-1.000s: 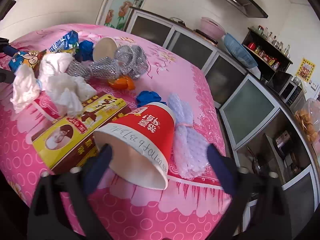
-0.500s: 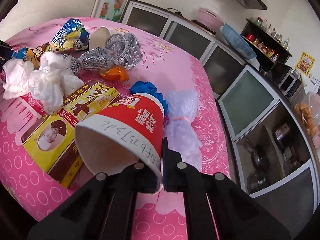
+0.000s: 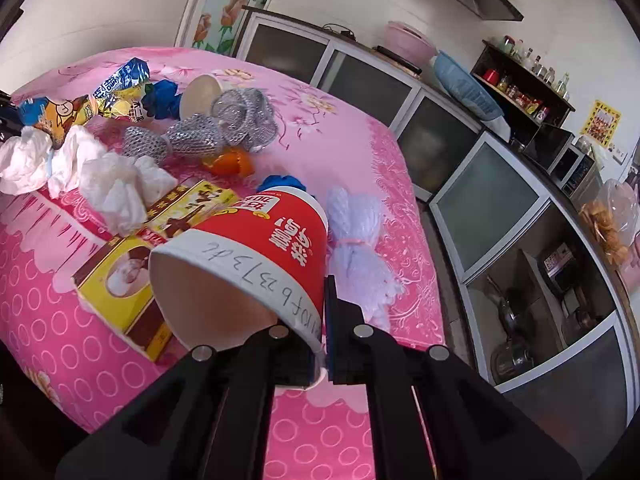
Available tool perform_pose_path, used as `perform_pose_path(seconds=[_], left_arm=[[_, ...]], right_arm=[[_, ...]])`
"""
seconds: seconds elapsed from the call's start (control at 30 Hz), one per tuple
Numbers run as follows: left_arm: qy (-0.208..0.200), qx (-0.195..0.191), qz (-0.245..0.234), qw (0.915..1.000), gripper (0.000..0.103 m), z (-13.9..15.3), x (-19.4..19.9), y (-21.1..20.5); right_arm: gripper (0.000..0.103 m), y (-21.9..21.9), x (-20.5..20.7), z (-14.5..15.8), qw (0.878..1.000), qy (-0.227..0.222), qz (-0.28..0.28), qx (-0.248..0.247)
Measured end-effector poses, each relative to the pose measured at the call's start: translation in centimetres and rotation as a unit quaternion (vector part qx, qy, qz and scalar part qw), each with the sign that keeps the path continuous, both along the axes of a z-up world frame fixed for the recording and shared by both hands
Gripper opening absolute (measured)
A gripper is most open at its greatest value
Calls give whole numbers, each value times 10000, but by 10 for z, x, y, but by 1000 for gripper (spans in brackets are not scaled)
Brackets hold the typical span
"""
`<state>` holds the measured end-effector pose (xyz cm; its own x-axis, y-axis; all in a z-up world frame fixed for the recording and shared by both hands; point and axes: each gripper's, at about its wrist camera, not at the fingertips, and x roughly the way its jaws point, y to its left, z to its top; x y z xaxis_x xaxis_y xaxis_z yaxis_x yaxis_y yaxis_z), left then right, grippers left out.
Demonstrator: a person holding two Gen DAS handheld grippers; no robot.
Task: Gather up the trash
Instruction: 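Grasp the snack wrapper with the left tool while the right tool grasps the red paper cup, then carry wrapper and cup to the yellow bin and open both tools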
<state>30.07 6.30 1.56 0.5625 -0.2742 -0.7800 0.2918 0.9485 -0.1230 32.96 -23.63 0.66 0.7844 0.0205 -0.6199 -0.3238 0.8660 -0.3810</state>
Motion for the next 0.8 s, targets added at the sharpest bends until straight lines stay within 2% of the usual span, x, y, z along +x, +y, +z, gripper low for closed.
perform_pose_path(seconds=[0.07, 0.1, 0.13, 0.17, 0.23, 0.27, 0.33, 0.4, 0.43, 0.5, 0.57, 0.63, 0.7, 0.77, 0.8], left_arm=[[29, -119, 49, 9999, 56, -1, 0, 6], [-4, -176, 51, 9998, 58, 0, 0, 9], [-37, -250, 9, 9997, 68, 3, 0, 12], [-95, -274, 21, 9996, 73, 5, 0, 15], [-132, -309, -2, 9994, 75, 8, 1, 18], [-120, -317, -14, 9994, 81, 10, 3, 19], [-95, -273, 43, 9996, 84, 10, 9, 21], [11, -258, 89, 9996, 79, 6, 18, 23], [124, -283, 110, 9995, 59, 2, 25, 24], [300, -371, 149, 9988, 57, -6, 33, 25], [318, -444, 200, 9983, 63, -8, 38, 27], [414, -462, 210, 9979, 63, -11, 43, 28], [507, -516, 225, 9971, 58, -14, 46, 28], [586, -734, 182, 9954, 41, -15, 47, 30], [573, -802, 170, 9950, 39, -14, 47, 31]], right_arm=[[3, 2, -1, 0, 10000, 36, 29, -26], [3, 3, -1, -1, 10000, 42, 21, -31], [3, 4, -1, -2, 9999, 60, 39, -72], [3, 4, 0, -1, 9999, 56, 35, -95], [3, 3, 2, -1, 9999, 86, 17, -69], [3, 2, 2, -2, 9999, 80, 3, -64], [3, 1, 4, -1, 10000, 82, -20, -53], [3, 0, 5, -2, 10000, 81, -25, -50], [3, 0, 5, -2, 9999, 84, -28, -48], [3, 1, 6, -4, 9999, 103, -21, -43], [3, 2, 6, -4, 9999, 107, -6, -50], [3, 3, 6, -4, 9999, 110, 17, -57], [3, 3, 6, -4, 9999, 100, 26, -62], [3, 3, 6, -3, 9999, 96, 13, -45], [3, 2, 6, -3, 9999, 93, 8, -39]])
